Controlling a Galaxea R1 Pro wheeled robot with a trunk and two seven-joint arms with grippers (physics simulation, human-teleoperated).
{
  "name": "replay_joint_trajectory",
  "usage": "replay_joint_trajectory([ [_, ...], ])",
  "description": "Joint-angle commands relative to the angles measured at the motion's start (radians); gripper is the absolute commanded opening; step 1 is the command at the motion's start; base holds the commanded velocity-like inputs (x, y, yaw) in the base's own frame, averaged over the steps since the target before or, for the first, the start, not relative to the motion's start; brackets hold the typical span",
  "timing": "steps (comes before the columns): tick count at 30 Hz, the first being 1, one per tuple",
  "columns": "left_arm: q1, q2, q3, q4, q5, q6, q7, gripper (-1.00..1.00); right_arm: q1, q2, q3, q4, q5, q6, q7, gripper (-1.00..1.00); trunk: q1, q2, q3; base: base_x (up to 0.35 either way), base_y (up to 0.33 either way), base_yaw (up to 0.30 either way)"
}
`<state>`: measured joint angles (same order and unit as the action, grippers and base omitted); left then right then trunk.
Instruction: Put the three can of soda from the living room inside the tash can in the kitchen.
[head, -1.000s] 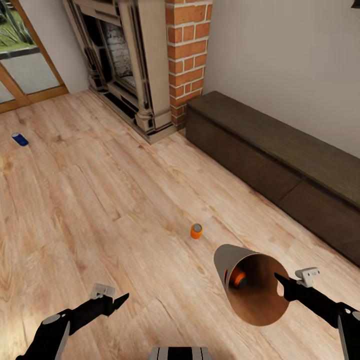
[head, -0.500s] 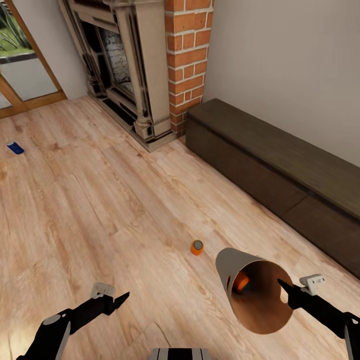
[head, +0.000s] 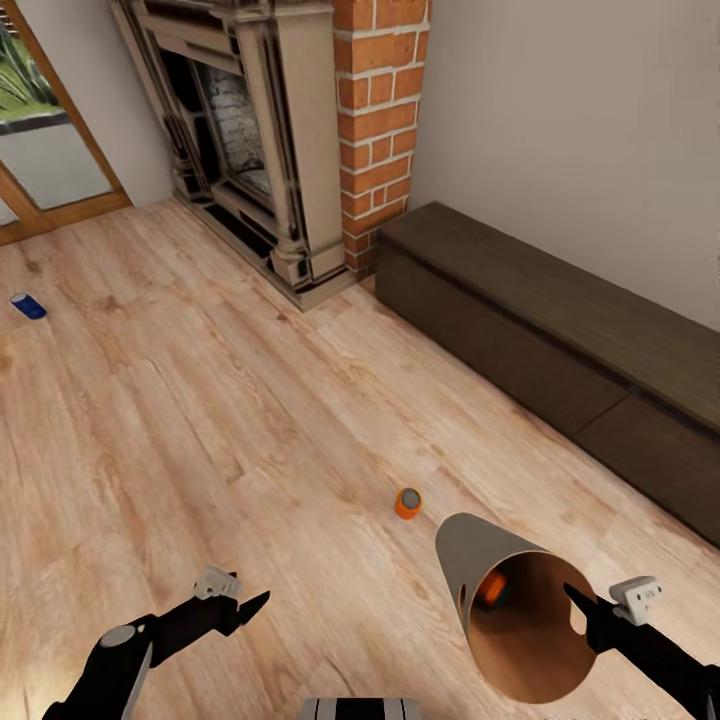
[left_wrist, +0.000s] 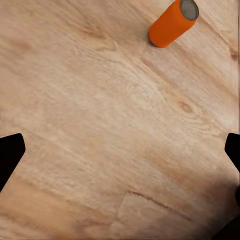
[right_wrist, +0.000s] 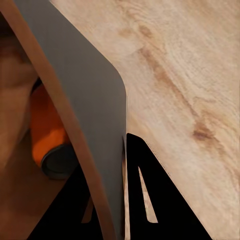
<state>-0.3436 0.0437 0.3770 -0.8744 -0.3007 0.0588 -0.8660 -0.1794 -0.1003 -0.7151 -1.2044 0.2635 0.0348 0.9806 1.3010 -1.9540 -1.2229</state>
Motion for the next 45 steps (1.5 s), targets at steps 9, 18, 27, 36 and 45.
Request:
replay_joint_trajectory([
  [9, 0.0, 0.002, -0.038, 0.033, -0.01, -0.002, 0.003, 1.0, 0.001, -0.001, -0.001, 0.001, -0.019, 0.001, 0.01, -1.0, 0.0, 0.0, 0.01, 0.006, 0.318, -0.171],
  [18, 0.0, 0.001, -0.048, 0.038, -0.012, -0.005, 0.005, 1.0, 0.001, -0.008, -0.001, 0.002, -0.067, 0.0, 0.015, -1.0, 0.0, 0.0, 0.02, 0.0, 0.322, -0.182],
  [27, 0.0, 0.001, -0.053, 0.039, -0.018, -0.005, 0.006, 1.0, 0.001, -0.009, -0.001, 0.002, -0.073, 0.0, 0.015, -1.0, 0.0, 0.0, 0.03, 0.031, 0.314, -0.178],
  [36, 0.0, -0.001, -0.08, 0.039, -0.02, -0.005, 0.007, 1.0, 0.001, -0.004, -0.001, 0.003, -0.073, 0.0, 0.014, -1.0, 0.0, 0.0, 0.032, 0.226, -0.017, -0.037],
  [45, 0.001, -0.001, -0.104, 0.038, -0.018, -0.007, 0.008, 1.0, 0.001, -0.001, 0.0, 0.003, -0.072, 0.0, 0.013, -1.0, 0.0, 0.0, 0.032, 0.131, -0.274, -0.003],
])
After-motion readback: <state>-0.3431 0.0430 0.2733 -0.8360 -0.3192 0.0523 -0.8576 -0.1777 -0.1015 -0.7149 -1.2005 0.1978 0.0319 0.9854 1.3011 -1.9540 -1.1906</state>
